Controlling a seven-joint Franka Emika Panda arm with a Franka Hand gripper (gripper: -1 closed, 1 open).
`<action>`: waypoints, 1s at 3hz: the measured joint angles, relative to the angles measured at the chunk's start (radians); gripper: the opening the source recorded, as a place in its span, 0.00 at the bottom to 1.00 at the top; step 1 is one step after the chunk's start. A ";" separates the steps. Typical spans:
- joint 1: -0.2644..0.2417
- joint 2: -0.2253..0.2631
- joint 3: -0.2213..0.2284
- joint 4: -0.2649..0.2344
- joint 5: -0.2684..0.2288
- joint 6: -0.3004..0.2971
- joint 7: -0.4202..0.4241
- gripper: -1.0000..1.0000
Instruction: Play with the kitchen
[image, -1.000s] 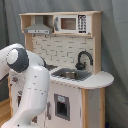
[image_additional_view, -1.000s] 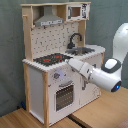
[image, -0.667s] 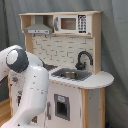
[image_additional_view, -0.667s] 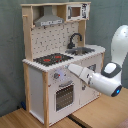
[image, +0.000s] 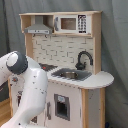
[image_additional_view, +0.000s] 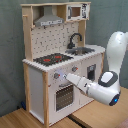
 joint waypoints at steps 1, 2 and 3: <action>-0.011 0.019 -0.035 -0.001 0.000 -0.002 0.102 1.00; -0.037 0.018 -0.053 -0.018 -0.001 -0.002 0.203 1.00; -0.074 0.015 -0.053 -0.044 -0.021 -0.001 0.296 1.00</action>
